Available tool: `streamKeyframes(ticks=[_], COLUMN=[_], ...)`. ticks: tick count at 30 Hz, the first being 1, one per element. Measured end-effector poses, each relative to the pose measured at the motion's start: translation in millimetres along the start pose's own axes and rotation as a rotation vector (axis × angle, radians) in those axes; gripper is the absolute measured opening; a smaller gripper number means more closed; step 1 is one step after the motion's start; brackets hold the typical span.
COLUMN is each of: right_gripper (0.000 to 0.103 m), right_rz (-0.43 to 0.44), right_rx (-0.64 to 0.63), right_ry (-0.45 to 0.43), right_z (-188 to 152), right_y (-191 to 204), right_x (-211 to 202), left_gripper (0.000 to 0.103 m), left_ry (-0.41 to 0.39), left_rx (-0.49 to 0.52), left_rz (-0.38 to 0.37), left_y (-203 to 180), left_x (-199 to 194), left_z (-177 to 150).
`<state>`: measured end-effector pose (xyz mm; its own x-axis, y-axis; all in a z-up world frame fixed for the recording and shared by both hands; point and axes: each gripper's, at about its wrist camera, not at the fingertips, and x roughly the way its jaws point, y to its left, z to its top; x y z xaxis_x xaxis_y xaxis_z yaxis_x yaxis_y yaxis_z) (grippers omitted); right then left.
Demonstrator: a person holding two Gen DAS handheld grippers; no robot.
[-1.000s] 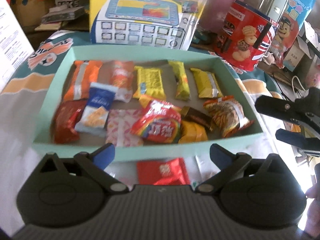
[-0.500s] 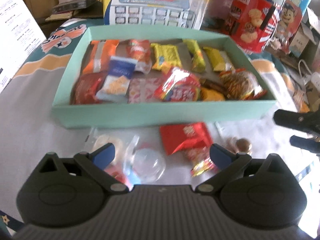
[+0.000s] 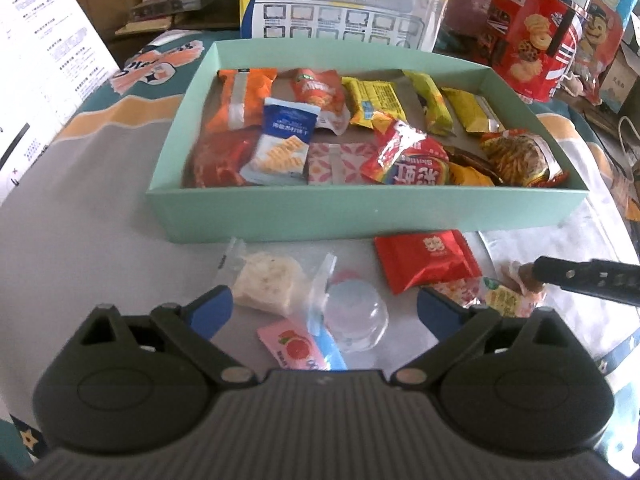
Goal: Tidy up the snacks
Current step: 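Grasp the brown ball lollipop with the right gripper, then grasp the clear plastic dome with the left gripper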
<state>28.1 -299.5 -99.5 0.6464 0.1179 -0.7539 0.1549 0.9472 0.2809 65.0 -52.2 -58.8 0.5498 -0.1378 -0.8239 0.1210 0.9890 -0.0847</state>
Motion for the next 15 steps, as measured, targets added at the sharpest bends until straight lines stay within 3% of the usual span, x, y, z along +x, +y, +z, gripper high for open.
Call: streamKeyframes(ticks=[3, 4, 6, 15], right_gripper=[0.038, 0.031, 0.03, 0.03], right_rz=[-0.025, -0.038, -0.046, -0.011], right_rx=[-0.062, -0.101, -0.141, -0.076], right_ry=[-0.01, -0.015, -0.025, -0.037], right_z=[-6.4, -8.7, -12.1, -14.1], right_y=[8.3, 12.6, 17.6, 2.1], right_x=[7.2, 7.8, 8.4, 4.2], left_gripper=[0.095, 0.094, 0.089, 0.072], left_ry=[0.002, 0.004, -0.001, -0.028], left_rx=[0.019, 0.025, 0.032, 0.102], left_rz=[0.003, 0.003, 0.012, -0.011], left_y=[1.3, 1.4, 0.6, -13.9], left_x=[-1.3, -1.5, -2.0, 0.3], left_z=[-5.7, -7.6, -10.0, -4.6])
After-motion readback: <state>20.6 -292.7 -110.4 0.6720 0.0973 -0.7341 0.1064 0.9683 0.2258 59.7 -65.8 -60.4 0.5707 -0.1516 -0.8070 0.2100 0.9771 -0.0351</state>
